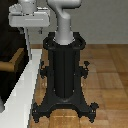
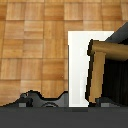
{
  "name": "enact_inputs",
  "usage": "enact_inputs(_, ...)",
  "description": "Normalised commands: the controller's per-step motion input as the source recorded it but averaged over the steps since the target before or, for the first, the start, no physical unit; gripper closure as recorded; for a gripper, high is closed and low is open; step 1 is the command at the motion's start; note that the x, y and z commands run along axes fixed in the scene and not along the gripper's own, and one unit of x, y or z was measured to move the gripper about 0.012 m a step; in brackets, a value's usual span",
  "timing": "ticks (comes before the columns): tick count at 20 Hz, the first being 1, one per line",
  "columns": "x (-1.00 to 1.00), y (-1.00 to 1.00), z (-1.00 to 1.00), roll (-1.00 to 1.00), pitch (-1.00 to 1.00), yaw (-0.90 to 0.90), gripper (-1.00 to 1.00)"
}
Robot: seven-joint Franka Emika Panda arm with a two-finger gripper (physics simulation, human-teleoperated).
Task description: Open the door by pressing down and pulling on the handle.
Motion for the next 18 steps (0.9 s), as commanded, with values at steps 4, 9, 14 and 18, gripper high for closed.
enact_inputs(4,0.0,-0.5,0.0,0.0,0.0,-0.04,-1.0)
enact_inputs(9,0.0,0.0,0.0,0.0,0.0,-0.09,-1.0)
enact_inputs(14,0.0,-0.6,0.0,0.0,0.0,-0.06,-1.0)
enact_inputs(18,0.0,0.0,0.0,0.0,0.0,-0.04,-1.0)
